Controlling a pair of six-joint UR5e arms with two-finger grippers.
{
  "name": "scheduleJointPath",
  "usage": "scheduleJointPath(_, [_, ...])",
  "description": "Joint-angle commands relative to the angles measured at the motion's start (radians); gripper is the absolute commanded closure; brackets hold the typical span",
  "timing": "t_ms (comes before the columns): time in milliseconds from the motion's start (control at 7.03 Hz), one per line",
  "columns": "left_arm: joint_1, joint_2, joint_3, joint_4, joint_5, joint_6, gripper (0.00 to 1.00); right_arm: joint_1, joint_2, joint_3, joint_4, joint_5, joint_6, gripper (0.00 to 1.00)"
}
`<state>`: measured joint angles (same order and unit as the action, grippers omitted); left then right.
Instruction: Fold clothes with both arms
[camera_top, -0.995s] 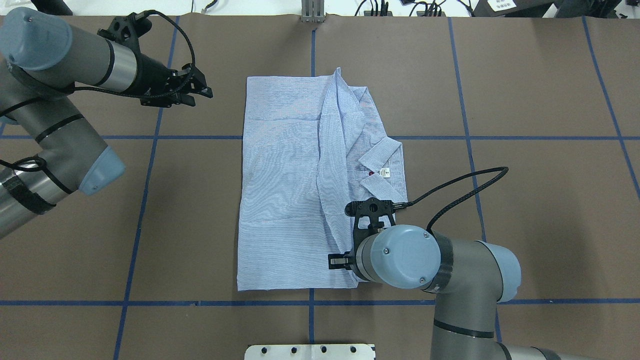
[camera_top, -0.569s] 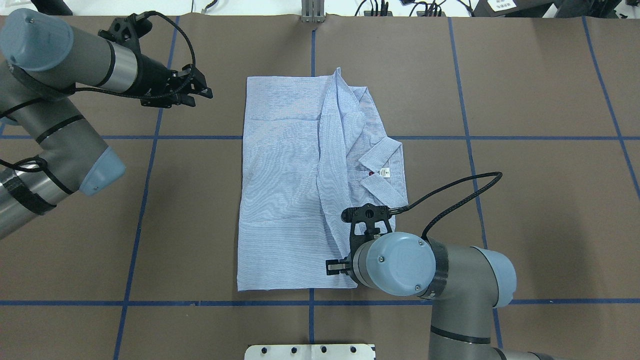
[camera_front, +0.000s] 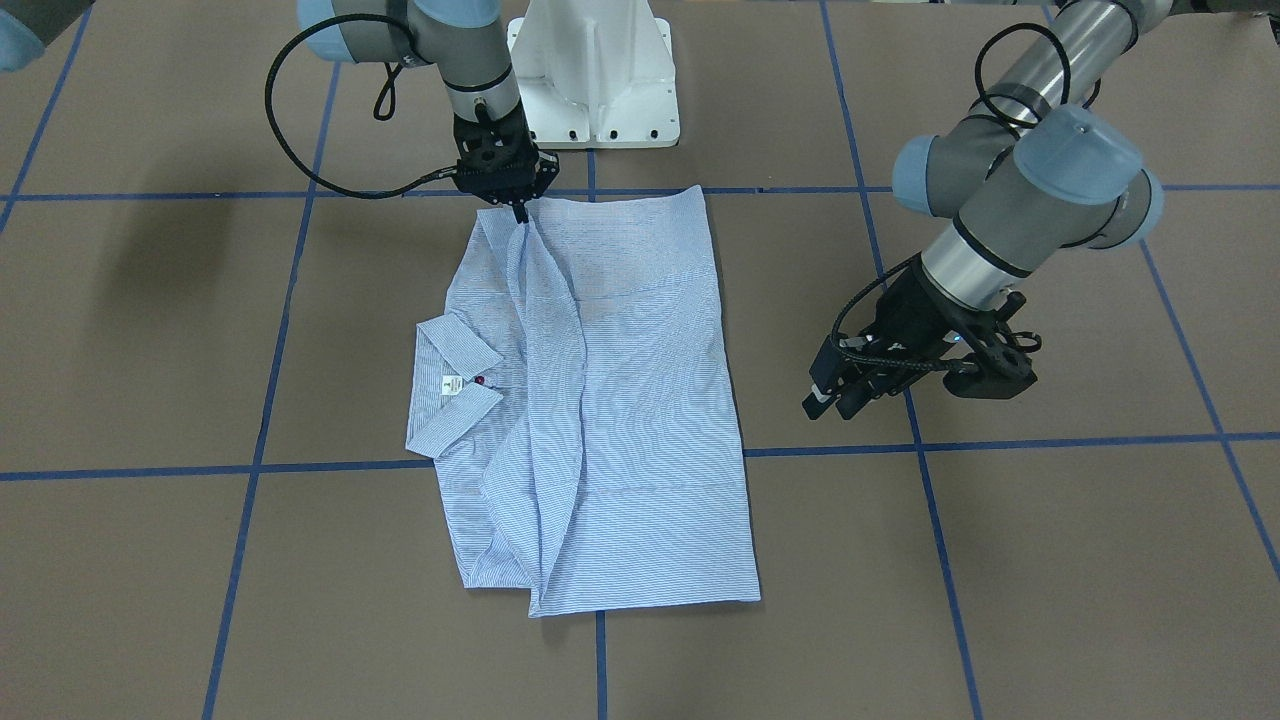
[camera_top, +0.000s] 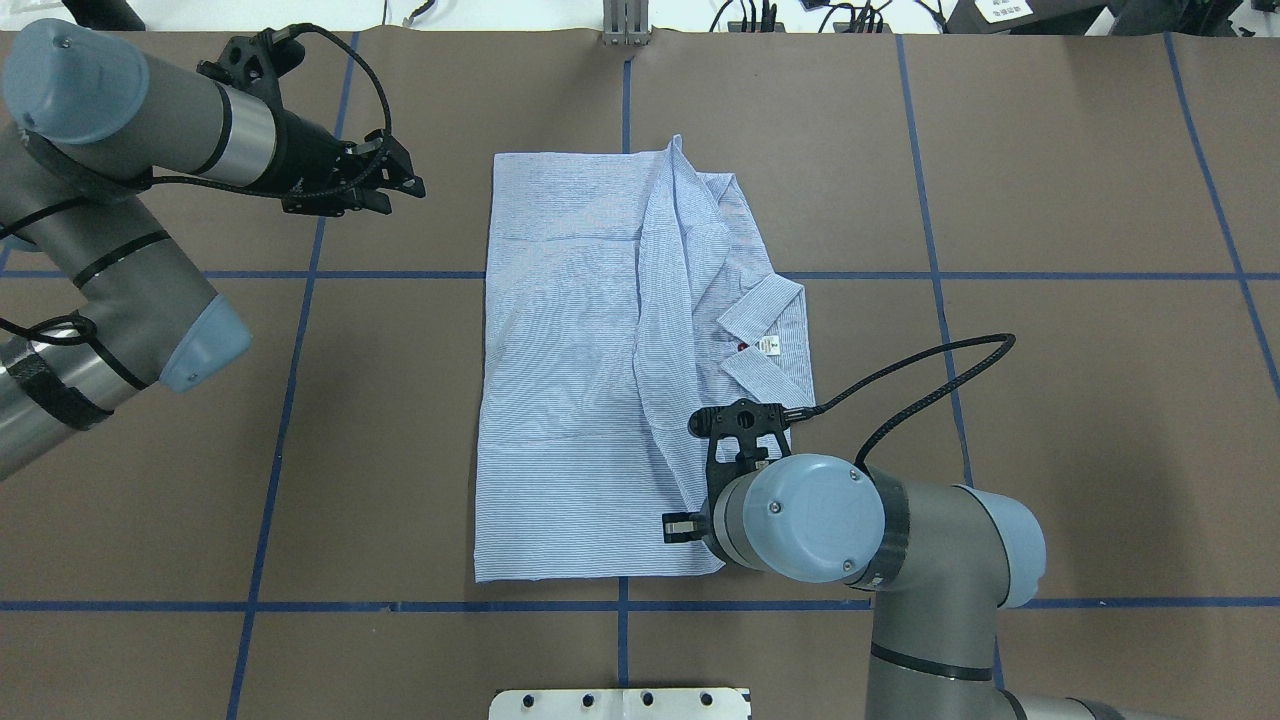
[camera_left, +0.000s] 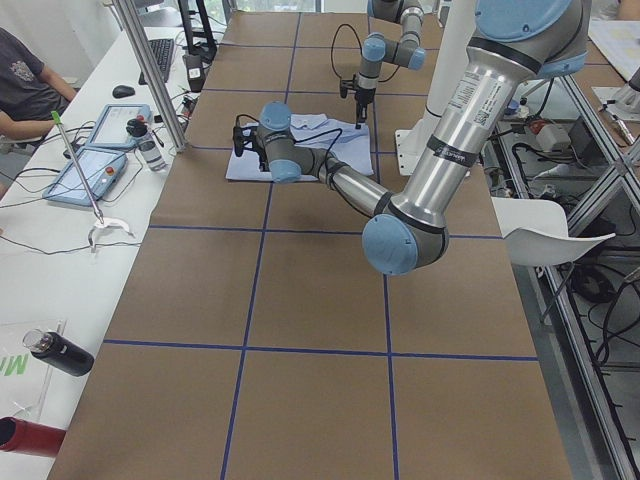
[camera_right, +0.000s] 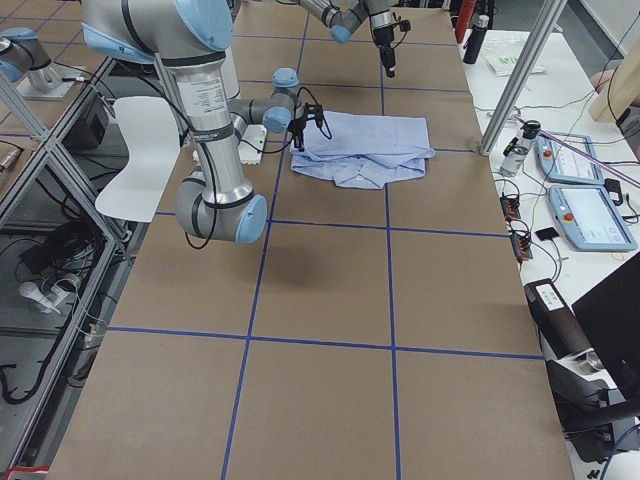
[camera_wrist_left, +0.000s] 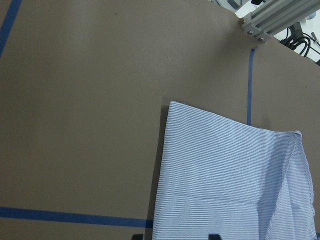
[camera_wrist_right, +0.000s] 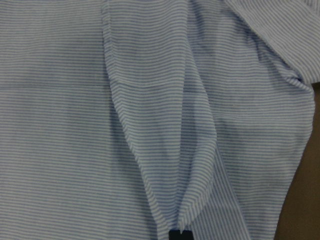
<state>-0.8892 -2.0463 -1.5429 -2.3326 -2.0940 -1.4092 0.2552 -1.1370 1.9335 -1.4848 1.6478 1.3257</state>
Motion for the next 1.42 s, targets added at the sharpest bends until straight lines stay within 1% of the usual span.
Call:
scheduleJointPath(0, [0.001, 0.0, -0.002, -0.001, 0.0, -0.002, 0.47, 0.007, -0.106, 0.103, 0.001, -0.006, -0.002, 1.0])
scheduleJointPath(142, [0.001, 0.0, -0.003, -0.001, 0.0, -0.01, 0.47, -0.029, -0.148, 0.111, 0.001, -0.038, 0.022, 1.0])
scheduleJointPath(284, [0.001, 0.0, -0.006, -0.001, 0.0, -0.013, 0.47, -0.08, -0.167, 0.111, 0.001, -0.096, 0.118, 1.0])
scheduleJointPath(426, [0.001, 0.0, -0.006, -0.001, 0.002, -0.011, 0.47, -0.089, -0.159, 0.108, 0.001, -0.094, 0.13, 1.0])
scheduleJointPath(569, [0.001, 0.0, -0.006, -0.001, 0.002, -0.011, 0.47, -0.088, -0.155, 0.104, 0.003, -0.091, 0.128, 0.96])
scheduleJointPath(711, [0.001, 0.0, -0.006, -0.001, 0.003, -0.013, 0.46, -0.086, -0.159, 0.107, 0.003, -0.091, 0.128, 0.67])
scheduleJointPath(853, [0.001, 0.002, -0.006, -0.001, 0.003, -0.013, 0.46, -0.082, -0.156, 0.11, 0.005, -0.092, 0.13, 0.4])
scheduleJointPath(995, [0.001, 0.002, -0.005, -0.001, 0.003, -0.013, 0.46, -0.079, -0.161, 0.123, 0.005, -0.097, 0.135, 0.23])
scheduleJointPath(1137, [0.001, 0.0, -0.006, -0.001, 0.003, -0.013, 0.46, -0.077, -0.165, 0.134, 0.006, -0.098, 0.191, 0.22])
scheduleJointPath(1279, [0.001, 0.0, -0.005, -0.001, 0.005, -0.013, 0.46, -0.079, -0.167, 0.136, 0.009, -0.103, 0.304, 0.22])
